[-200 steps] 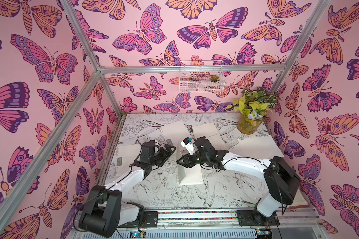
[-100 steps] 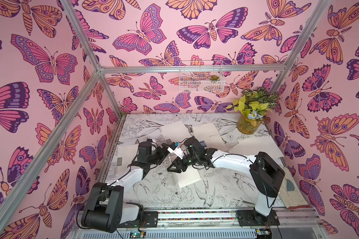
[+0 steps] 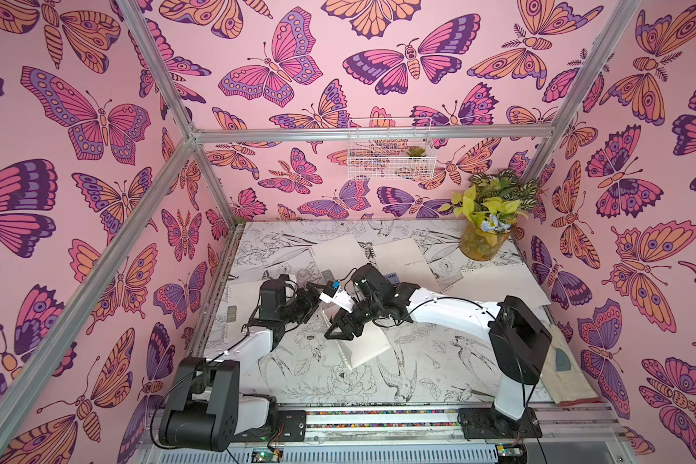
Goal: Tear off pages from different notebooks
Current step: Open the notebook at the center of the board.
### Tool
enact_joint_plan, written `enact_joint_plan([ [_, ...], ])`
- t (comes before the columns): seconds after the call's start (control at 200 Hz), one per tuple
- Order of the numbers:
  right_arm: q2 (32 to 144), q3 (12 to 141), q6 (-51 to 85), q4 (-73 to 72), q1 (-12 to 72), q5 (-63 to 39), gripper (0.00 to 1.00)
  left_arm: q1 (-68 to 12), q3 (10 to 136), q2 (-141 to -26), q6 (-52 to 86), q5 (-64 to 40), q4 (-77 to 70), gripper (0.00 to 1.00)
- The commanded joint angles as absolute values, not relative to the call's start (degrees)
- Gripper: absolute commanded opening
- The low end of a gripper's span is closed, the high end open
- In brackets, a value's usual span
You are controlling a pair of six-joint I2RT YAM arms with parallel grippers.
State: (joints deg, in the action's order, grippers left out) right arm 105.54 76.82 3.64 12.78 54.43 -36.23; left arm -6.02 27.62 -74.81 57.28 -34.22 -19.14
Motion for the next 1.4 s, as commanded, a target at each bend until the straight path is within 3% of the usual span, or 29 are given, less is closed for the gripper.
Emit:
enact_joint_plan([
  [0.0, 108.3, 80.11, 0.46, 19.89, 56.78, -29.66, 0.57, -5.77, 28.28, -75.8, 56.69, -36.04, -20.17, 0.73],
  [0.105, 110.17, 82.74, 3.5, 23.38, 58.16, -16.37, 0.44, -5.72, 32.05, -79.54, 56.34, -38.04, -19.74, 0.57],
  [0.29, 110.94, 83.9, 9.24, 24.45, 58.36, -3.03, 0.44, -5.71, 40.24, -86.75, 55.44, -40.63, -19.52, 0.58],
  [0.571, 113.73, 85.06, 14.58, 18.28, 55.99, -8.98, 0.47, -4.51, 44.54, -88.56, 47.18, -42.63, -9.09, 0.75],
  [0.866, 114.65, 85.21, 15.57, 15.36, 54.67, -14.19, 0.41, -3.11, 37.83, -86.25, 46.84, -41.69, -8.16, 0.76],
  [1.016, 110.77, 81.29, 15.57, 13.86, 53.45, -17.99, 0.49, -1.39, 36.5, -81.96, 43.09, -36.33, -1.43, 0.8],
  [1.121, 105.31, 74.36, 16.42, 11.76, 49.5, -19.38, 0.56, -1.43, 34.61, -80.9, 42.54, -35.56, -0.57, 0.81],
  [1.392, 93.59, 56.16, 20.25, 13.48, 31.06, -10.13, 0.59, -2.09, 32.65, -86.88, 41.71, -33.38, -2.13, 0.83],
])
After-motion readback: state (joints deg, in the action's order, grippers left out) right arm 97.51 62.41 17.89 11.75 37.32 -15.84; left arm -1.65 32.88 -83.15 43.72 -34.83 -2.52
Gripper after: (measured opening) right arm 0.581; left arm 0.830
